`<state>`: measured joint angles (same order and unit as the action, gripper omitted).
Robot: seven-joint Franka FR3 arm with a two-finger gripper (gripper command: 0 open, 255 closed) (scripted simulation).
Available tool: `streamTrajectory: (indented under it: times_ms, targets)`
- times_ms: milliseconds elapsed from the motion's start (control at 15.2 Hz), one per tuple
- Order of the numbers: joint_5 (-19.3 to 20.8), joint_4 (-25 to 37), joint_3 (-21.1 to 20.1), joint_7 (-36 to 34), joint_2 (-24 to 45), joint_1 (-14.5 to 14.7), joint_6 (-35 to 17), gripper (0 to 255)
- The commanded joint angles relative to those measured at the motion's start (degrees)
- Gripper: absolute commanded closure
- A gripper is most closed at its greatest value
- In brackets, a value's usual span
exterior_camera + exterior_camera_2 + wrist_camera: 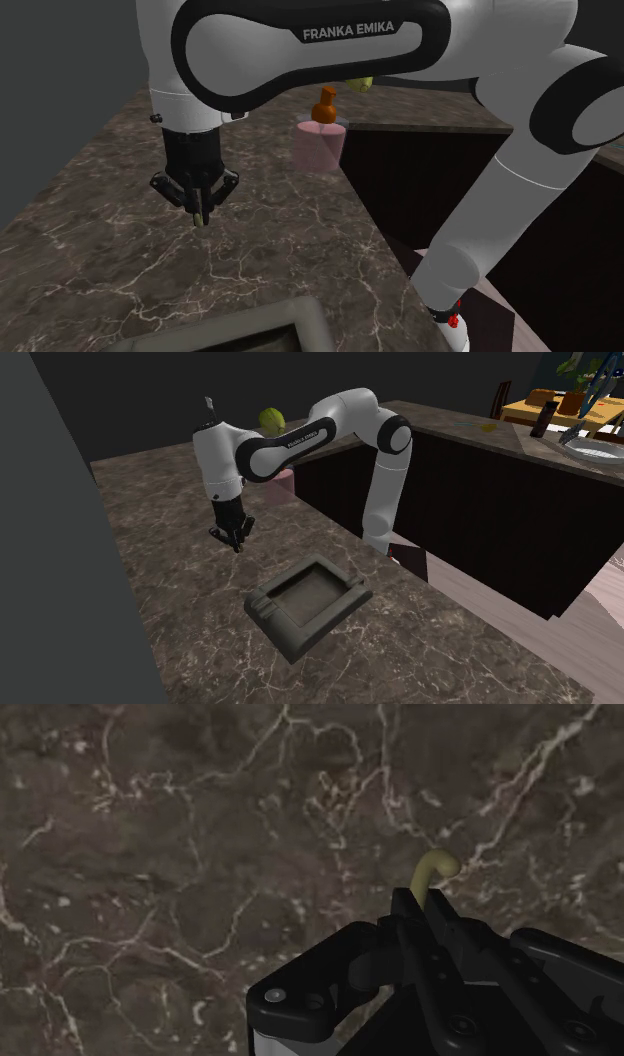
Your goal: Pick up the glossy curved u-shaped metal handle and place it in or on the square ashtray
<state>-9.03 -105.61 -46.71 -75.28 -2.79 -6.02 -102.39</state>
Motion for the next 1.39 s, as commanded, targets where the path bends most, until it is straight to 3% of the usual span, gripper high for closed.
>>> streamTrajectory:
  times_ms: [0, 198, 1320]
  targets:
    - [-0.01, -0.04, -0.01, 0.0, 0.03, 0.0, -0.01, 255]
    - [-0.01, -0.06, 0.0, 0.01, 0.03, 0.0, -0.03, 255]
    - [1.72, 14.75, -0.28, -2.52, 2.13, 0.14, 13.11, 255]
